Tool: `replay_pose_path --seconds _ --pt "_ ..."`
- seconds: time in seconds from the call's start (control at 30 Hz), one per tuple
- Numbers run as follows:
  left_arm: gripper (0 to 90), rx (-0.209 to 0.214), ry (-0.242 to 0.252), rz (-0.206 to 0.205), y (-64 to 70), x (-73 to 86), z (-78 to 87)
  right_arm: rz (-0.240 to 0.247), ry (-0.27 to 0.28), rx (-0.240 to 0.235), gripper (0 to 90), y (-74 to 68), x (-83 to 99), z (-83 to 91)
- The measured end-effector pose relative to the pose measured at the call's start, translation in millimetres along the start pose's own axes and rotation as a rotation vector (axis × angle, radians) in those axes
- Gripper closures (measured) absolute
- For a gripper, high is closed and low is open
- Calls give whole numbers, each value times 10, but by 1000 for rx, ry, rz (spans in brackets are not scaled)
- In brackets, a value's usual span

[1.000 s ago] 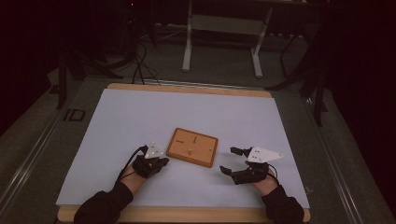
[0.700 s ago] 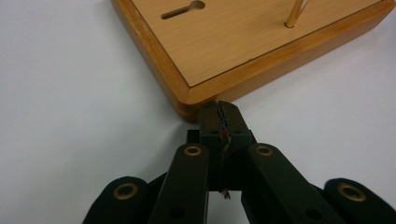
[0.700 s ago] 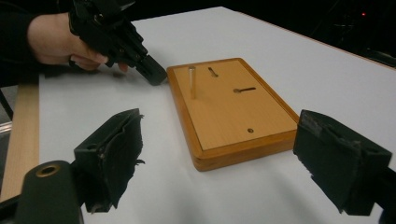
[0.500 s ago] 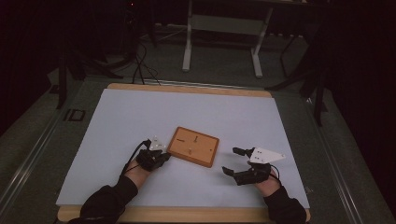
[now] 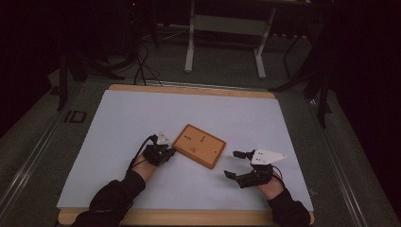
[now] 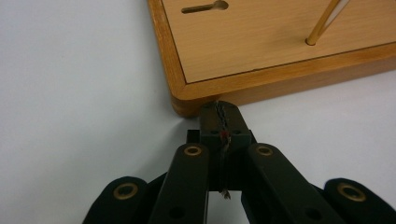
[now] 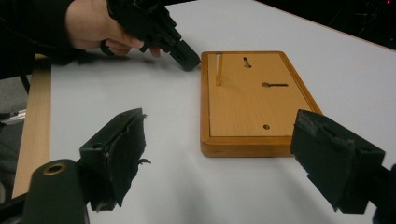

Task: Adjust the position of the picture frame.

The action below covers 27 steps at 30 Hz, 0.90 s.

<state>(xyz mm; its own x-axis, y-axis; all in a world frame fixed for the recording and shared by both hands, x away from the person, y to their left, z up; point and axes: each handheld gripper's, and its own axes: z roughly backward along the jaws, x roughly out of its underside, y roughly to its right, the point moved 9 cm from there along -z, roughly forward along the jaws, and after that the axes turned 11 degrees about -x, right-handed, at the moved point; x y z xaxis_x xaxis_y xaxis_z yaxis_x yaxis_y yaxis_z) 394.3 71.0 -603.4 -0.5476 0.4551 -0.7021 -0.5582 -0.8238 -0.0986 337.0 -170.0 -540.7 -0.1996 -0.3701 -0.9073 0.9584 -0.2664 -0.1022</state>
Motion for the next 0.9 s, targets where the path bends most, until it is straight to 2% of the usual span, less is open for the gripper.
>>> replay_pose_path --seconds 0.2,0.23,0.3,0.47,0.67,0.8,0.9 --pt "897 -5 -1 0 -11 -34 -34 -9 15 -1 175 18 -3 32" --pt "897 -4 -1 0 -20 -58 -59 -33 45 -2 176 35 -23 71" --pt "897 -3 -1 0 -25 -80 -81 -32 50 3 176 44 -29 86" --pt "897 -8 -1 -15 -37 -141 -141 -15 21 27 174 46 0 88" --pt "897 -20 -4 -33 -45 -208 -205 -32 6 9 173 42 31 63" --pt "897 -18 -7 -37 -52 -244 -241 -51 2 -12 135 28 39 42" --pt "897 -19 -9 -45 -55 -276 -270 -43 1 -11 131 25 39 33"
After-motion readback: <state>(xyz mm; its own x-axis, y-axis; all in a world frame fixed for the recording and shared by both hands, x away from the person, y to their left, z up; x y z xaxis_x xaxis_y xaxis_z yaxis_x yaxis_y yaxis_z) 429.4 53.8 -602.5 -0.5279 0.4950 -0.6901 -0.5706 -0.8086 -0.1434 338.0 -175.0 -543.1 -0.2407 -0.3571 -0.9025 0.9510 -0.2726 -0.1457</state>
